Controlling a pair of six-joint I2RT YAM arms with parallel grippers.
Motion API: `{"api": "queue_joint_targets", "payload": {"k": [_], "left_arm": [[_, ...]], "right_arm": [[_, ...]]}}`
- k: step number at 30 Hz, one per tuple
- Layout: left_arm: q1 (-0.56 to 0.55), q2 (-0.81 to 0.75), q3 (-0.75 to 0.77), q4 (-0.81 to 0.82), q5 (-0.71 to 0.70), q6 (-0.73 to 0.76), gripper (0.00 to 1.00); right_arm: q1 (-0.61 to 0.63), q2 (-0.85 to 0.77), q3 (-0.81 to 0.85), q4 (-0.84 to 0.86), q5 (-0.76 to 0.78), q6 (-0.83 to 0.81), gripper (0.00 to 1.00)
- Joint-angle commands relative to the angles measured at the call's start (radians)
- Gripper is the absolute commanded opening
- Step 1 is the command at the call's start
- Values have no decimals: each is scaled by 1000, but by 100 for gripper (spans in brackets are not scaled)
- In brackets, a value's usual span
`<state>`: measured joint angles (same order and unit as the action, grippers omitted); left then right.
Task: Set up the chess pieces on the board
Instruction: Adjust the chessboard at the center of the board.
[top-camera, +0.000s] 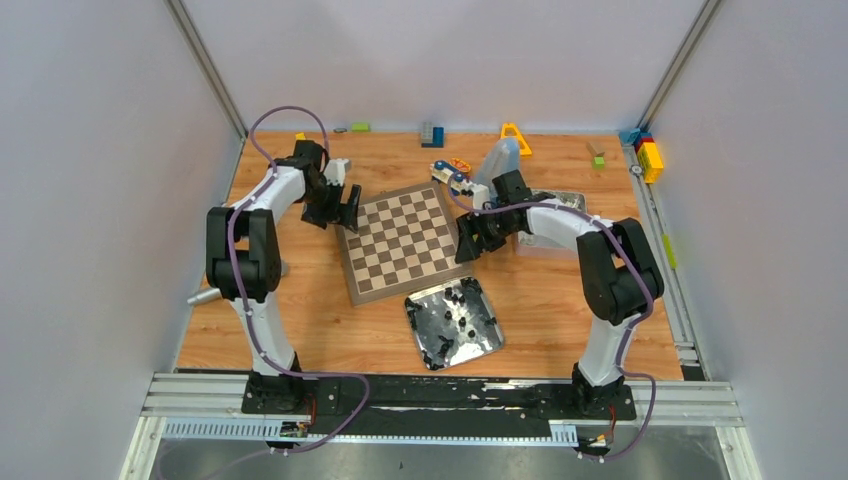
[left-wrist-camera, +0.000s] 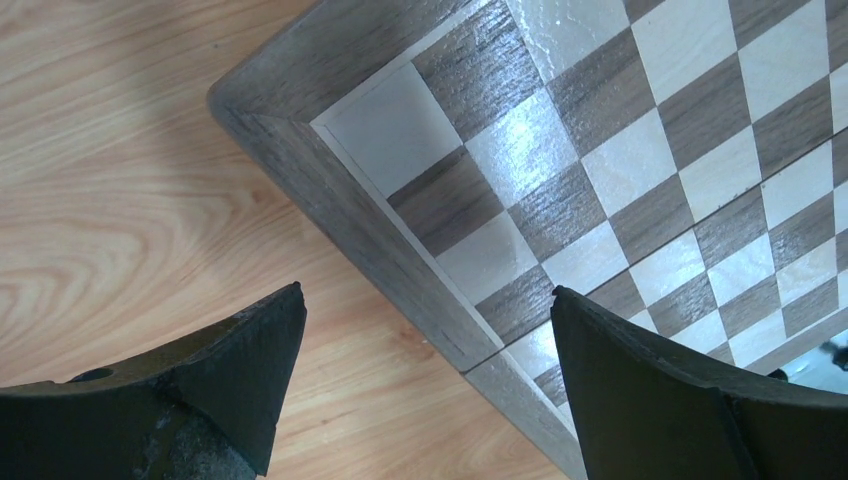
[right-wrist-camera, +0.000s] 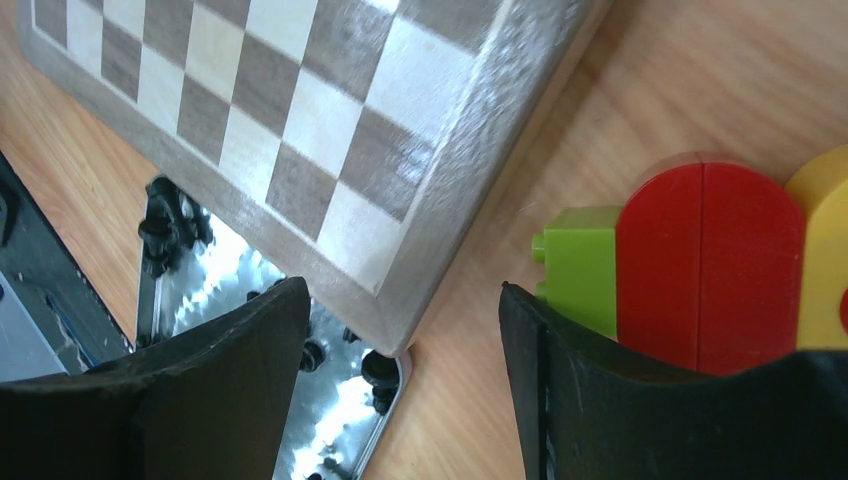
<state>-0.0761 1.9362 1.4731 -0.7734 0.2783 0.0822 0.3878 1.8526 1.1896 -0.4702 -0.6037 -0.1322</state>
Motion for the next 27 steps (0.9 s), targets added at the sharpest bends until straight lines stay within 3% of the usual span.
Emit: {"api": "queue_joint_targets", "payload": {"k": [1,7,18,27], "left_arm": [[7,46,10,34,103,-46,100],[-13,118,60,34,169,-73,100],[-158,217,180,27,175,-74,100],[-229,337,386,-20,195,-64,100]], "right_arm": [[-48,38,82,68,-17,69,71],[-72,84,127,70,-48,99,72],[-74,91,100,74,-67,120,71],[-98,44,46,73,-20,112,71]]}}
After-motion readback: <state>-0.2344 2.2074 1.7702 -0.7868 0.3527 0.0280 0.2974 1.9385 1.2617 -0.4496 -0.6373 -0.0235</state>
